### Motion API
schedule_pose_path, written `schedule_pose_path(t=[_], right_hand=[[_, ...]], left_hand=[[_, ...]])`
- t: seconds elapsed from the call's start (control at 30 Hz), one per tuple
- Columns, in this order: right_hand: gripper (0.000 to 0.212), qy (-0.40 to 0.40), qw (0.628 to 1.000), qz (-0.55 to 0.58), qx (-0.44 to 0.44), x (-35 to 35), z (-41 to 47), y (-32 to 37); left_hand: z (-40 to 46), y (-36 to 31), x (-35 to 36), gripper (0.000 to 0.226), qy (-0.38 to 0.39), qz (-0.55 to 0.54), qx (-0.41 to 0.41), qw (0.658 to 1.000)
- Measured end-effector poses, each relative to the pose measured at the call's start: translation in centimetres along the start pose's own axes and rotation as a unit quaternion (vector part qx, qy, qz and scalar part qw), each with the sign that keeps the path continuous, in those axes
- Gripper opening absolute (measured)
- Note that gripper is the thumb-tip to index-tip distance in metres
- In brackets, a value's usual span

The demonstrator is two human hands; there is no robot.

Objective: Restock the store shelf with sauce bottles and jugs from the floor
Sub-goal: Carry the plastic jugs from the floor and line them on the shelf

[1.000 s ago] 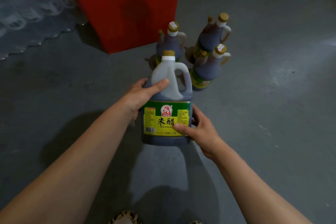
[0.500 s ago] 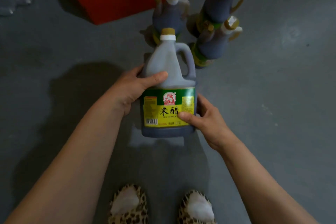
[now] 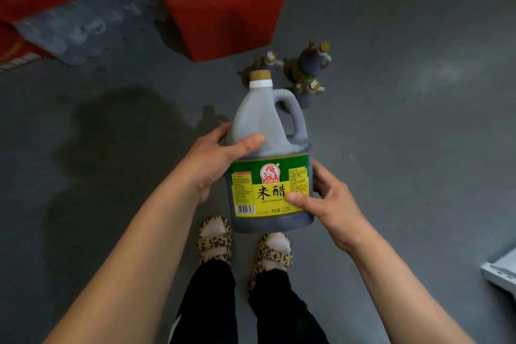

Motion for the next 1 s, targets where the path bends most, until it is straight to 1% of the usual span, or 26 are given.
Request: schedule_pose_path(t=[0.03,0.13,0.23,0.27,0.37,0.43,0.5,0.53,0.67,0.77,0.87,0.93,1.0], right_hand=[[0.091,0.007,1.000,-0.006,-0.004,0.2,-1.5,2.1],[0.088,0.029,0.999,-0.029,-0.032,0.9,-5.7,9.1],[0.093,0.048,0.996,-0.046,-0.065,2.1,-9.8,17.0],[0.095,0.058,0.994,-0.051,-0.077,2.7,-11.2,19.8],[0.097,0.092,0.985,-0.071,-0.124,4.7,-15.2,28.0],[0.094,0.121,0.976,-0.086,-0.159,6.4,-17.3,33.3],[0.087,0.159,0.963,-0.102,-0.194,8.6,-19.2,38.2],[0.085,0.176,0.955,-0.110,-0.213,10.0,-20.0,40.6],[0.076,0.236,0.926,-0.121,-0.268,16.9,-22.3,48.6],[0.073,0.274,0.906,-0.119,-0.300,23.6,-22.8,53.6],[0.074,0.304,0.888,-0.117,-0.323,31.5,-22.5,57.9],[0.074,0.327,0.879,-0.106,-0.331,37.1,-22.0,60.3],[0.074,0.348,0.868,-0.104,-0.339,42.7,-21.8,62.6]], left_hand=[[-2.2,-1.6,-0.4,0.098,-0.007,-0.006,0.001,1.000],[-9.0,-7.2,-1.6,0.076,-0.024,-0.008,0.018,1.000],[-16.2,-13.6,-3.3,0.053,-0.045,-0.008,0.052,0.998],[-18.7,-15.7,-4.0,0.049,-0.056,-0.010,0.066,0.996],[-26.4,-21.5,-6.5,0.046,-0.098,-0.016,0.115,0.988],[-31.1,-24.5,-8.4,0.041,-0.129,-0.026,0.148,0.980],[-35.4,-26.9,-10.6,0.032,-0.163,-0.046,0.175,0.970],[-37.4,-28.1,-11.8,0.032,-0.179,-0.055,0.189,0.964],[-44.5,-32.4,-17.9,0.060,-0.235,-0.075,0.235,0.940],[-48.6,-34.7,-24.4,0.088,-0.274,-0.080,0.263,0.922],[-51.9,-36.2,-31.9,0.109,-0.315,-0.078,0.277,0.904],[-53.6,-37.1,-37.0,0.110,-0.337,-0.091,0.291,0.891],[-55.1,-38.0,-42.0,0.095,-0.355,-0.104,0.301,0.879]])
Point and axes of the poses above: each hand's wrist, its own z-axis towards the middle knuckle, its own x-axis out of the palm, y = z × x, the point moved 2 cm from there along z, towards the middle knuckle, and after that the axes turned 3 degrees about -z, right-handed, at the moved point
